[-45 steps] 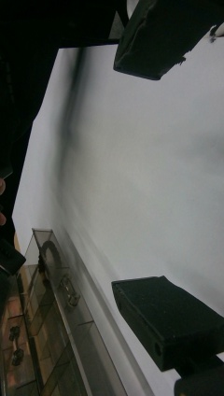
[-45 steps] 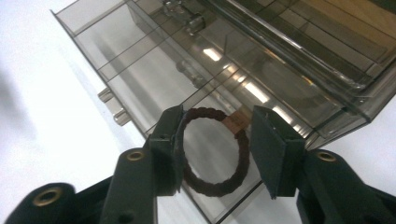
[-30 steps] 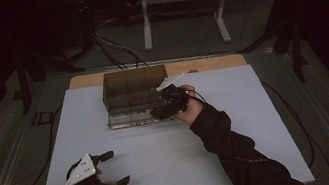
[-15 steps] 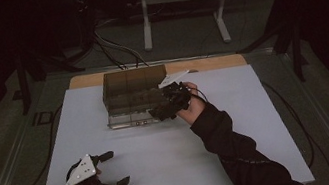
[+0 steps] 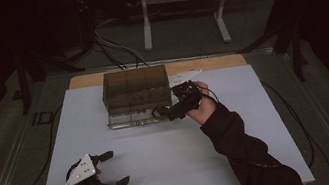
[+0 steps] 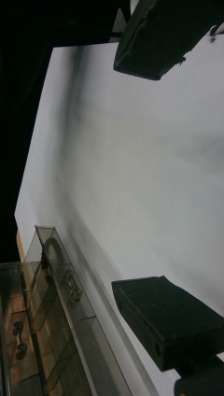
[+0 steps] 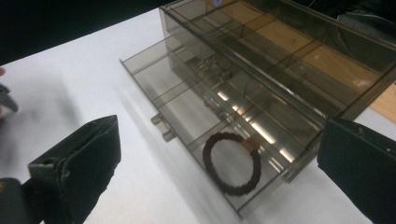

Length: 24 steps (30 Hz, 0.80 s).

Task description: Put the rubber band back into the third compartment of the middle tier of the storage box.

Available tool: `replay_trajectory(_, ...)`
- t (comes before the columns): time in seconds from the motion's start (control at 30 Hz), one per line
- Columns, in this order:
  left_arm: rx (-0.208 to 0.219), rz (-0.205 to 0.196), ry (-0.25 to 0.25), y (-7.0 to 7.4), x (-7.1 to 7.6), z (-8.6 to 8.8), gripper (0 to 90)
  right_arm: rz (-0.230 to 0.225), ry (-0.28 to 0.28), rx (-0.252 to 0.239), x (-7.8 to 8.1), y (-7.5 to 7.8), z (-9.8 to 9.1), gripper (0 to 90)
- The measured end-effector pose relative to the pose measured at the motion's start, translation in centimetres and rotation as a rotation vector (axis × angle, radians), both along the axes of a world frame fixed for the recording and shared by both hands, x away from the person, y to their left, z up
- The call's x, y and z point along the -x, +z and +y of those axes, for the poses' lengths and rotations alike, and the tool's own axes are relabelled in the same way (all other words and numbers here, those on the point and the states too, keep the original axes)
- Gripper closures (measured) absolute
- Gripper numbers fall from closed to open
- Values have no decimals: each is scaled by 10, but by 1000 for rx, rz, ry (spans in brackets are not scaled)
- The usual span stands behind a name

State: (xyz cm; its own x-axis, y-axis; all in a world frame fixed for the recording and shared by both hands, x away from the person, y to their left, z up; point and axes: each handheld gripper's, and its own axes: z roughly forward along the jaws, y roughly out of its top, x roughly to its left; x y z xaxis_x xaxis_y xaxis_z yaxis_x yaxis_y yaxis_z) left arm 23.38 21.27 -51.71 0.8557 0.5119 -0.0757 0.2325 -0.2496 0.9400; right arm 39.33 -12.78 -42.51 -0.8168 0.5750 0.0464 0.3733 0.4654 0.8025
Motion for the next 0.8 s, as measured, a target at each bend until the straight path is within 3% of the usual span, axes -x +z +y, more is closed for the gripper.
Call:
replay_trajectory(0.37, -3, 3, -1, -1, 0, 0, 3, -11, -17, -1, 13, -8, -24, 0)
replay_trajectory(0.8, -6, 3, -4, -1, 0, -1, 3, 7, -45, -26, 27, -34, -56, 0)
